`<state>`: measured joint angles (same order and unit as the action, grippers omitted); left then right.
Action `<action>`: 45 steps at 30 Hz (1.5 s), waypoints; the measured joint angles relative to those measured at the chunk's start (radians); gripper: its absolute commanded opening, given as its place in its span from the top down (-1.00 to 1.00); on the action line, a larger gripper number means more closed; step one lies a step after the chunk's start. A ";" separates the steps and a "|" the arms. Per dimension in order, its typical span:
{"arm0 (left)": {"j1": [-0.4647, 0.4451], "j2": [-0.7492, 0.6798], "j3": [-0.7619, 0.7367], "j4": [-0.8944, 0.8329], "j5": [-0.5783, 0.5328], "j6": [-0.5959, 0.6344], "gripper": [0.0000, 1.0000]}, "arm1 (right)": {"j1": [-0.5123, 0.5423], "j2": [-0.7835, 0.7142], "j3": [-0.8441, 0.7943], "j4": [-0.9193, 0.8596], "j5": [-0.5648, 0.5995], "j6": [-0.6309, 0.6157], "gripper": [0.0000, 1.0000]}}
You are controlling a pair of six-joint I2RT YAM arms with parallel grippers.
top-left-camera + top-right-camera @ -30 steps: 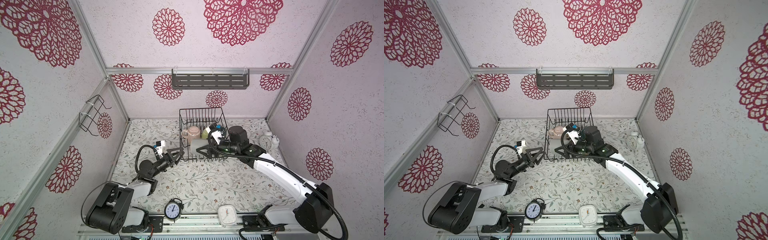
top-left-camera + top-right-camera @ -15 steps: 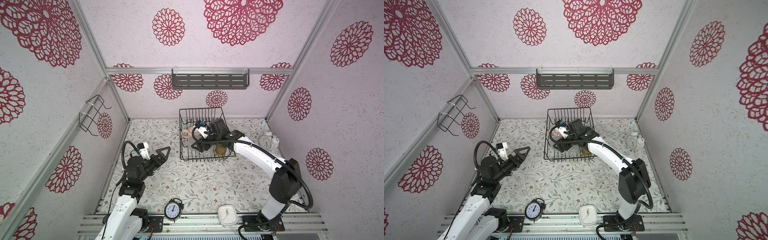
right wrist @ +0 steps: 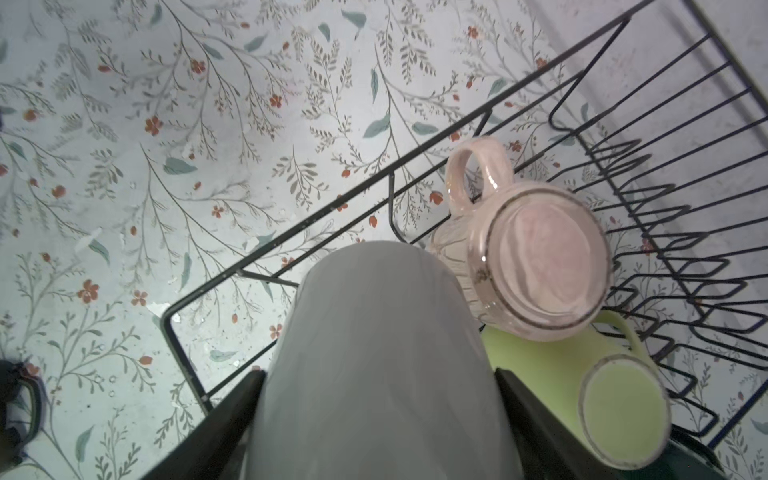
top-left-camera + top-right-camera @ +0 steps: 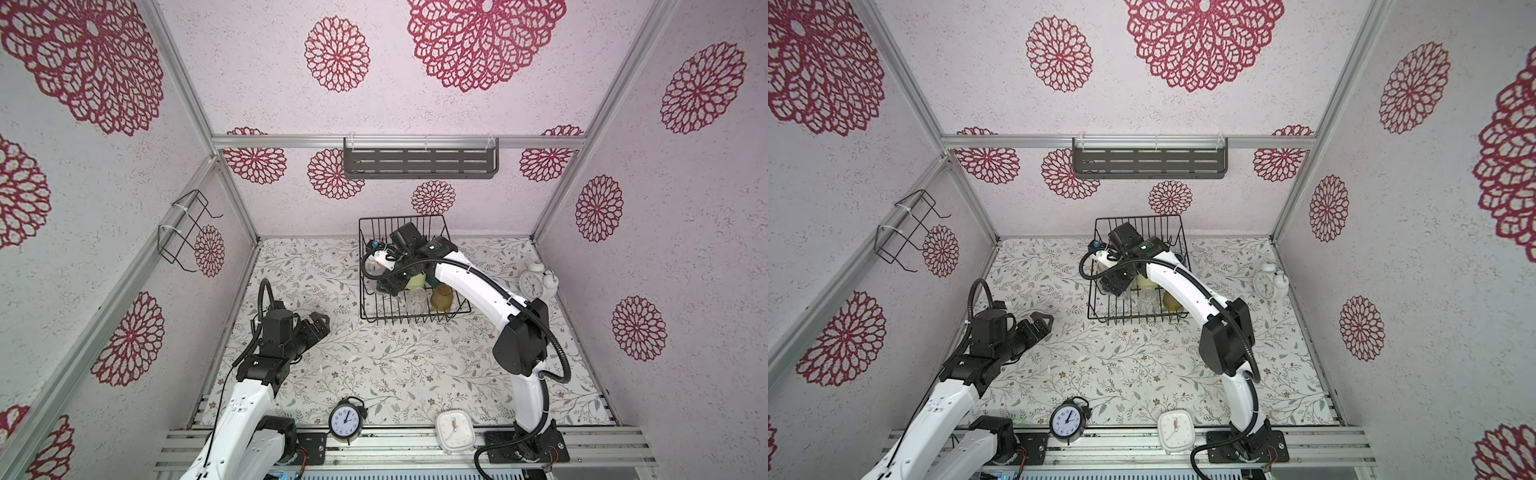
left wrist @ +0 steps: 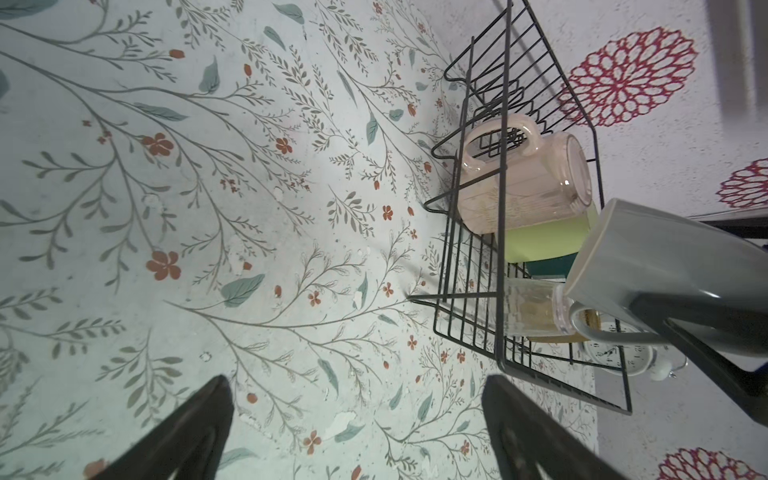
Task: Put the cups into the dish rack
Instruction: 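Lower the grey-white mug into the rack beside the pink mug, open right gripper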
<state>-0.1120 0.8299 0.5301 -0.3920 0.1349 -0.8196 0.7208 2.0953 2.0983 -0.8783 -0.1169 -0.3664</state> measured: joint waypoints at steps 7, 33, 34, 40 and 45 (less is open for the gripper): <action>0.000 -0.004 -0.038 -0.001 -0.005 0.000 -0.95 | 0.011 0.109 0.073 -0.086 0.069 -0.009 -0.01; 0.002 -0.019 -0.064 0.014 0.038 -0.023 -0.95 | 0.035 0.266 0.181 -0.179 0.138 -0.006 -0.62; 0.002 -0.019 -0.064 0.014 0.037 -0.023 -0.95 | 0.035 0.266 0.181 -0.179 0.137 -0.004 -0.64; 0.002 -0.017 -0.061 0.009 0.031 -0.022 -0.95 | 0.035 0.266 0.181 -0.185 0.120 0.022 -0.74; 0.002 -0.013 -0.045 -0.018 0.031 -0.021 -0.95 | 0.035 0.266 0.181 -0.185 0.117 0.043 -0.78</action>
<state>-0.1101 0.8173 0.4850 -0.4103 0.1654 -0.8410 0.7559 2.3608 2.2791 -1.0634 0.0006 -0.3229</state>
